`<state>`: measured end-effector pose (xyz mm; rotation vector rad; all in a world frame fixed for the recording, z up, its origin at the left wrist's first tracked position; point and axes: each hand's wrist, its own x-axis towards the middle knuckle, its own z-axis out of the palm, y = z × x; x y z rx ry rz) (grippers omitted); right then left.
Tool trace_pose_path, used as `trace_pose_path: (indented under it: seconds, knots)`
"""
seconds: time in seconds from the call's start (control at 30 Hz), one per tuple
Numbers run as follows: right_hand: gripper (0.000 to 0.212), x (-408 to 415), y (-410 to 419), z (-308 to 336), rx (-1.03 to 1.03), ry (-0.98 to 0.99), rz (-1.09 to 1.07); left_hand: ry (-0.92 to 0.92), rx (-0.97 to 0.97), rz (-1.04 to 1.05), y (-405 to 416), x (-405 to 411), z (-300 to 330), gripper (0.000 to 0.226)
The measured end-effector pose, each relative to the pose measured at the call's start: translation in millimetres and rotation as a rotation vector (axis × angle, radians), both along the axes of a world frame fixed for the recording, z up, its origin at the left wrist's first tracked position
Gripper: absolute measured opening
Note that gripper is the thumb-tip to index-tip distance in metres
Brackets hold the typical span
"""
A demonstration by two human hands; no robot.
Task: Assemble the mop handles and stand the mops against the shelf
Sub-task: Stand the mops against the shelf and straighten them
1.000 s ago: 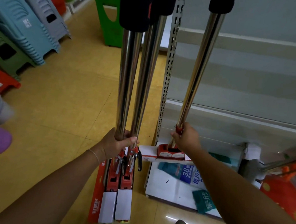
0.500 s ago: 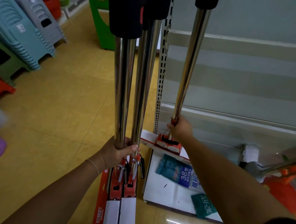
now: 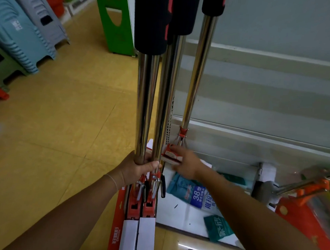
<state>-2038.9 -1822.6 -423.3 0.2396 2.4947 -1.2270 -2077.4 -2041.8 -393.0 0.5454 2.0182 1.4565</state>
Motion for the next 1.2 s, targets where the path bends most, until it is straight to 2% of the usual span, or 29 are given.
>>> trace_pose_path:
  seconds: [0.1,0.3,0.43,0.53,0.67,0.8,0.9,1.2]
  knots:
    - [0.08,11.5,-16.7,3.4,-0.127,-0.036,0.307,-0.014,0.024,-0.013,5.6,2.2,1.8,0.028]
    - [0.063,11.5,-26.5,-7.7,-0.131,-0.15,0.416,-0.105,0.097,-0.054,14.2,10.8,5.8,0.022]
    - [0.065,14.5,-21.0,-12.2,-0.077,-0.194,0.485,-0.122,0.118,-0.088,16.0,14.6,8.9,0.012]
    - [0.068,18.8,-18.1,-17.3,0.0,-0.241,0.478,-0.106,0.11,-0.086,16.9,15.8,7.6,0.016]
    - [0.048,26.5,-19.3,-24.2,0.09,-0.174,0.432,-0.102,0.042,-0.08,15.9,12.2,5.6,0.029]
    - [0.049,28.9,-17.7,-29.9,0.115,-0.132,0.378,-0.044,0.024,-0.061,13.8,10.0,4.4,0.013]
    - [0.04,29.5,-11.1,-32.7,0.138,-0.085,0.36,-0.036,-0.01,0.051,9.3,8.0,-1.4,0.014]
    - [0.037,47.3,1.7,-32.5,0.096,-0.009,0.22,-0.066,0.004,0.219,-12.3,-9.4,-6.2,0.049]
